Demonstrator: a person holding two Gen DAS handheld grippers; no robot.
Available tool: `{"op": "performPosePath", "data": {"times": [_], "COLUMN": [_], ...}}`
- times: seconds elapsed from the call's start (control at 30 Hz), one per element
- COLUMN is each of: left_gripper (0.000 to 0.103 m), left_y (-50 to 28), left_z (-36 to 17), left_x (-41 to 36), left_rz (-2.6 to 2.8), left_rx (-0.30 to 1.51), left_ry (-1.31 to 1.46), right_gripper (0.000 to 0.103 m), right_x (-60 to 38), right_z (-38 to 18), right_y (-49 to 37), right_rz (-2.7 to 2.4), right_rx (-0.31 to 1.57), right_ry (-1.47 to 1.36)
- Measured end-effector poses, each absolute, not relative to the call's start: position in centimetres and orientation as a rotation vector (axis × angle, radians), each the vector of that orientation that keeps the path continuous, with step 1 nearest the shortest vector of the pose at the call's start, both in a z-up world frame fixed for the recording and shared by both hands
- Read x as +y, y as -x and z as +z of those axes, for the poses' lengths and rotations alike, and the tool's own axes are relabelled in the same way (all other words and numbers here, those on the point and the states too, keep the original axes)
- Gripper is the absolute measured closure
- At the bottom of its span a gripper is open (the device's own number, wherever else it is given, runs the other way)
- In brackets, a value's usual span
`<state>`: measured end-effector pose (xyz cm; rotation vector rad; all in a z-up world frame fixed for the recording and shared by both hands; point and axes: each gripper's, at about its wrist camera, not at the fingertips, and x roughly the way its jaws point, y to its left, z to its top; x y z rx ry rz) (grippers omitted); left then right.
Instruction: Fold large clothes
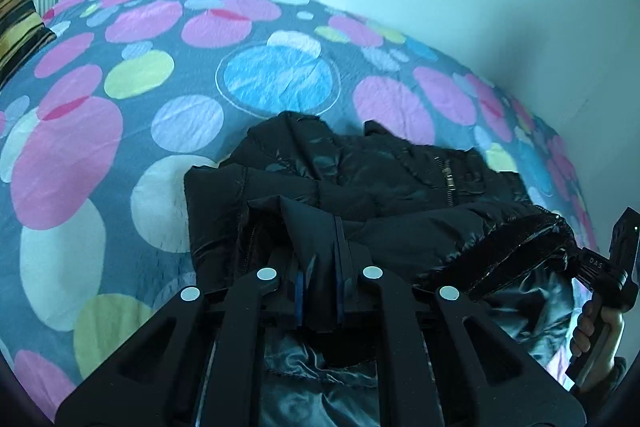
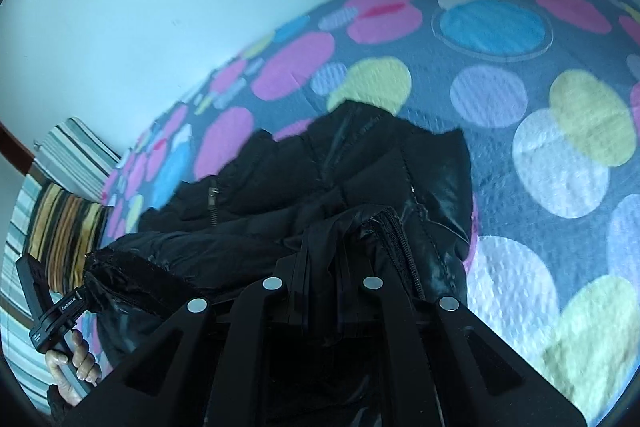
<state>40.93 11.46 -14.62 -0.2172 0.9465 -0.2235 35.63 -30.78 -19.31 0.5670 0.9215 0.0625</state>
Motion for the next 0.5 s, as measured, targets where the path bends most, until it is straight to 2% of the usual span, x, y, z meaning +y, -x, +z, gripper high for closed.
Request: {"op": "performPosePath", "data": {"times": [0.23,0.43,0.5], "left_gripper": [0.092,0.085,0.08], "left_y": [-42.5,-41.4,-41.0], "left_z": [-17.0,-15.5,-14.9], "left_x": [10.9,11.6,12.0], "left_rz": [-0.227,-0.255,-0.268], "left_rx": [0.964,0.94,0.94], "left_ry": [0.211,0.224,0.247], "right_gripper": [0.096,0.091,0.088], "right_x": [-30.3,-31.0,-31.3], "right_z": [-21.3,-20.4,-20.1], "right_y": [-36.9,-36.2,-36.1], "right_rz": [0.045,0.092,0.098], "right_rx": [0.964,0.954,0.952], "right_ry": [-0.54,-0.57,-0.587]}}
